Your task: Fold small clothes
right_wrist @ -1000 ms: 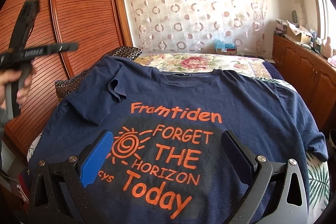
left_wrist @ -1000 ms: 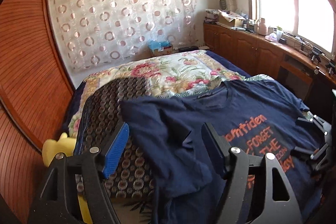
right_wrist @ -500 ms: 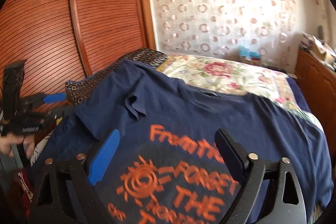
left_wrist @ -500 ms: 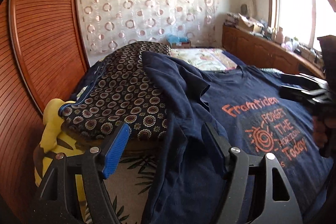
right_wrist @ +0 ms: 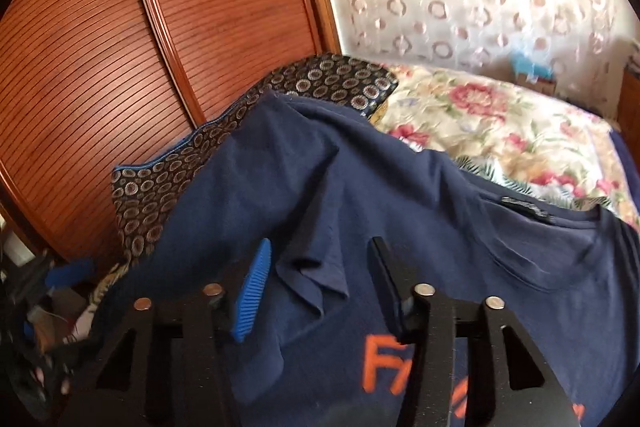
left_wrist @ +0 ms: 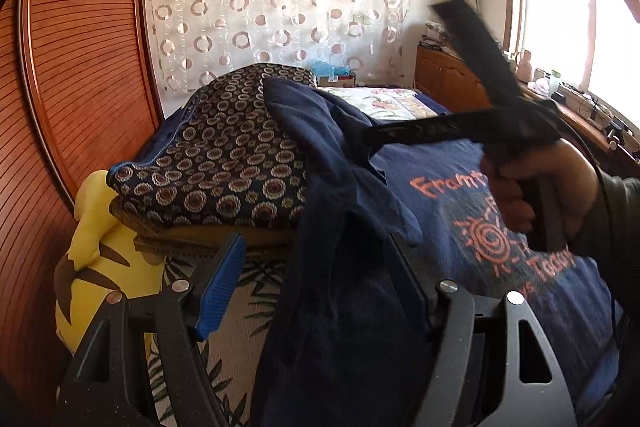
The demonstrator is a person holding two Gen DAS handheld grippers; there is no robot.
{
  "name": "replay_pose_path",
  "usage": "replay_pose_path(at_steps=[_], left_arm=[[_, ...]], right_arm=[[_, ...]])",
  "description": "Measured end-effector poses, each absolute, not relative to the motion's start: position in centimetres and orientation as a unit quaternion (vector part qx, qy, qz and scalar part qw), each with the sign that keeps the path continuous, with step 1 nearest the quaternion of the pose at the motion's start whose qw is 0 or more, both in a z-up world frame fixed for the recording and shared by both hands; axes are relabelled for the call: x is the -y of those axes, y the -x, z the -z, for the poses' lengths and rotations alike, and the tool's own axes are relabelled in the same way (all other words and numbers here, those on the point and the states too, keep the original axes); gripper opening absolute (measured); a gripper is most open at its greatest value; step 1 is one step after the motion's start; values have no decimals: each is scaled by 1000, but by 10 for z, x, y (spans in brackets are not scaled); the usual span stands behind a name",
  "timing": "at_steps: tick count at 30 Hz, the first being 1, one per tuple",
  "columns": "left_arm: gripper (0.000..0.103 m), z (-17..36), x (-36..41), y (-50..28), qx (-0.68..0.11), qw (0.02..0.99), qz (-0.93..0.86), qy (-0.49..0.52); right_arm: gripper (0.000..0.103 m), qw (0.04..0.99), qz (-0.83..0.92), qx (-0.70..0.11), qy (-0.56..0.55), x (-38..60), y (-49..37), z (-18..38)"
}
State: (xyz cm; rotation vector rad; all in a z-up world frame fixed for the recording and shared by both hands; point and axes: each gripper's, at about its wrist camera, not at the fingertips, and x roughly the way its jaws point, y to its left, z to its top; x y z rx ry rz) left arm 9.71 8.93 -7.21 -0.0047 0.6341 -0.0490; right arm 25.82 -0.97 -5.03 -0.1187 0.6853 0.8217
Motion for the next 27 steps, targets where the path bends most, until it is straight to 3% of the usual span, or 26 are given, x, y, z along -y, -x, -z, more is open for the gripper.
replay_pose_path(at_steps=[2, 5, 11, 12, 14, 15, 18, 20, 27], left_arm=[[72, 73, -90, -96, -311, 950, 26, 4], [72, 73, -90, -93, -312, 950, 28, 5], [72, 77, -83, -98, -326, 945, 34, 6], [72, 77, -82, -100, -326, 945, 35, 7], [72, 78, -80, -103, -331, 943, 35, 8], [72, 78, -77, -106, -335, 942, 36, 9], [72, 80, -70, -111, -342, 939, 39, 7], [72, 81, -64, -116, -346, 937, 42, 4], [72, 89, -41, -132, -367, 928, 55, -3]], right_arm=[[26, 849, -397, -344, 55, 3, -271, 53], [5, 839, -404, -359, 53, -3, -284, 54], [6, 884, -306, -345, 73, 12, -315, 44], [6, 885, -307, -344, 64, 17, -318, 43], [32, 890, -292, -344, 66, 23, -323, 41], [38, 891, -288, -344, 69, 27, -324, 41], [43, 888, -296, -343, 75, 42, -321, 43], [53, 891, -290, -340, 84, 51, -316, 44], [53, 892, -250, -353, 133, 101, -282, 63]])
